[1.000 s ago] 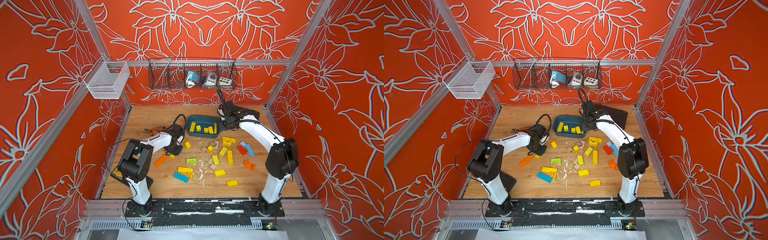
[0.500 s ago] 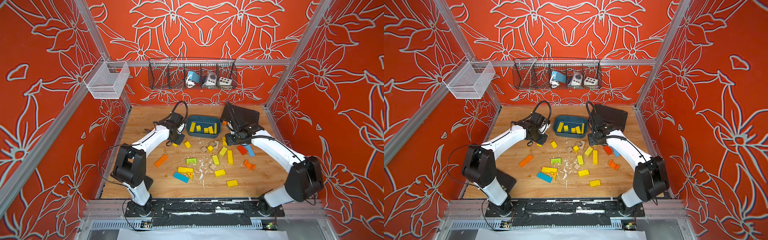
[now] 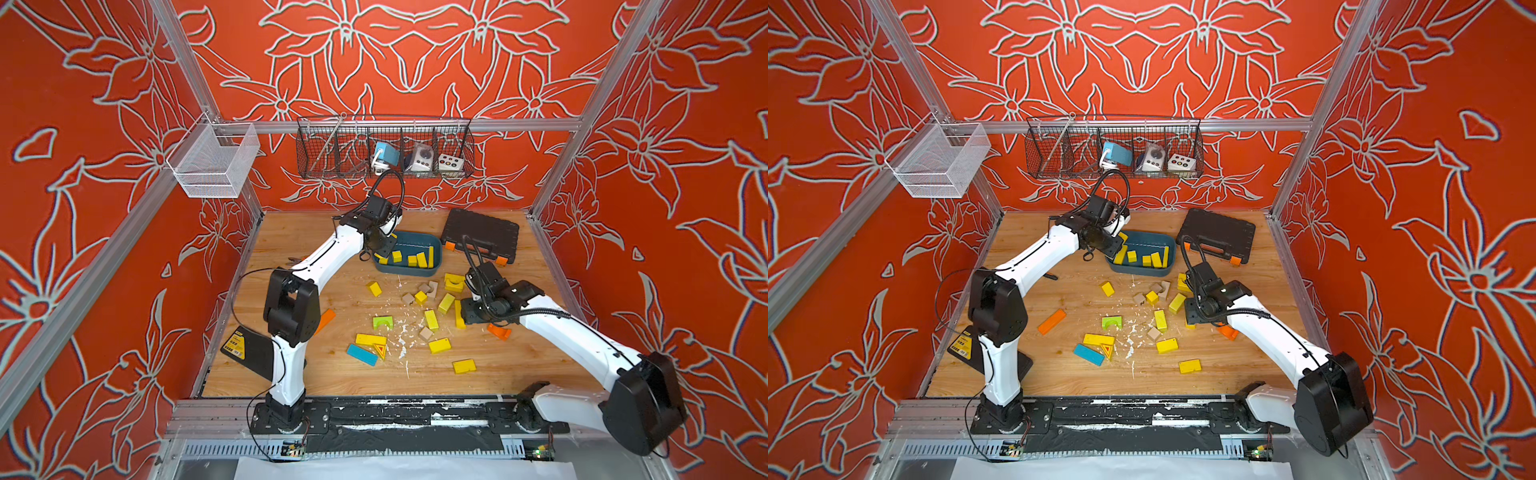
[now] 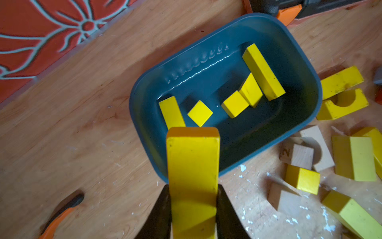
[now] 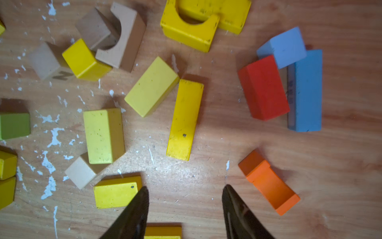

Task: Pick out the yellow building blocks
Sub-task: Place the building block in the storage box.

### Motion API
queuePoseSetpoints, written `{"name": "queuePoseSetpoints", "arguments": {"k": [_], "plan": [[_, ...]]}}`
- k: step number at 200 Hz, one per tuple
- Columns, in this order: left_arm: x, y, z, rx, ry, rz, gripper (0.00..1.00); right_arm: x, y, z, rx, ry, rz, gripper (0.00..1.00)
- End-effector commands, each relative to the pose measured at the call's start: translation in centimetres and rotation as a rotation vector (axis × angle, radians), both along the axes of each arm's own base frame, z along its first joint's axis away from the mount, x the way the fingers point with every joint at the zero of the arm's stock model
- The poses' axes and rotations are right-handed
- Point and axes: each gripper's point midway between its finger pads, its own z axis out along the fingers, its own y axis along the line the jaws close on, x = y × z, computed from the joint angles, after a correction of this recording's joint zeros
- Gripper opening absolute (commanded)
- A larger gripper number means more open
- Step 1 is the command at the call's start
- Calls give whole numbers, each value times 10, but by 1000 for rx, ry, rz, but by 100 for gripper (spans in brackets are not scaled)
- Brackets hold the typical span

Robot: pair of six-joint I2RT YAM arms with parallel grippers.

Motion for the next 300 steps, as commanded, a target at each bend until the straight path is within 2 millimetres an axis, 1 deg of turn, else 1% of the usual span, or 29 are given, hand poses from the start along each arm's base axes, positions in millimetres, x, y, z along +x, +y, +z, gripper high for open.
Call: {"name": "queuePoseSetpoints", "arguments": {"k": [1, 22, 55, 78, 111, 141, 167, 187, 208, 234, 260, 280, 300], "plan": [[12, -14, -4, -12, -30, -38, 21, -12, 1, -7, 17, 16, -40, 59], [18, -26, -16, -16, -29, -53, 22, -19, -3, -15, -5, 32, -51, 59], [24, -40, -37, -8, -32, -80, 24, -22, -6, -23, -19, 40, -61, 60], [28, -43, -49, 11, -29, -88, 25, -20, -7, -30, -36, 51, -66, 60], [31, -43, -68, 45, -11, -92, 26, -11, 4, -40, -12, 54, -59, 61], [33, -44, -72, 58, -16, -96, 31, -1, 11, -46, -12, 64, -53, 61], [34, -45, -71, 62, -22, -98, 43, 8, 13, -48, -29, 56, -48, 61], [34, -45, -69, 64, -27, -97, 48, 13, 12, -50, -57, 55, -49, 62], [32, -48, -59, 58, -31, -104, 54, 15, 11, -54, -81, 67, -44, 62], [26, -52, -36, 42, -59, -114, 60, 19, 10, -58, -94, 69, -48, 62], [17, -54, -3, 7, -92, -119, 62, 23, 9, -66, -111, 85, -49, 62], [3, -58, 28, -32, -106, -138, 64, 27, 7, -69, -130, 93, -44, 62], [-14, -55, 59, -77, -122, -148, 66, 31, 6, -71, -132, 97, -40, 61]]}}
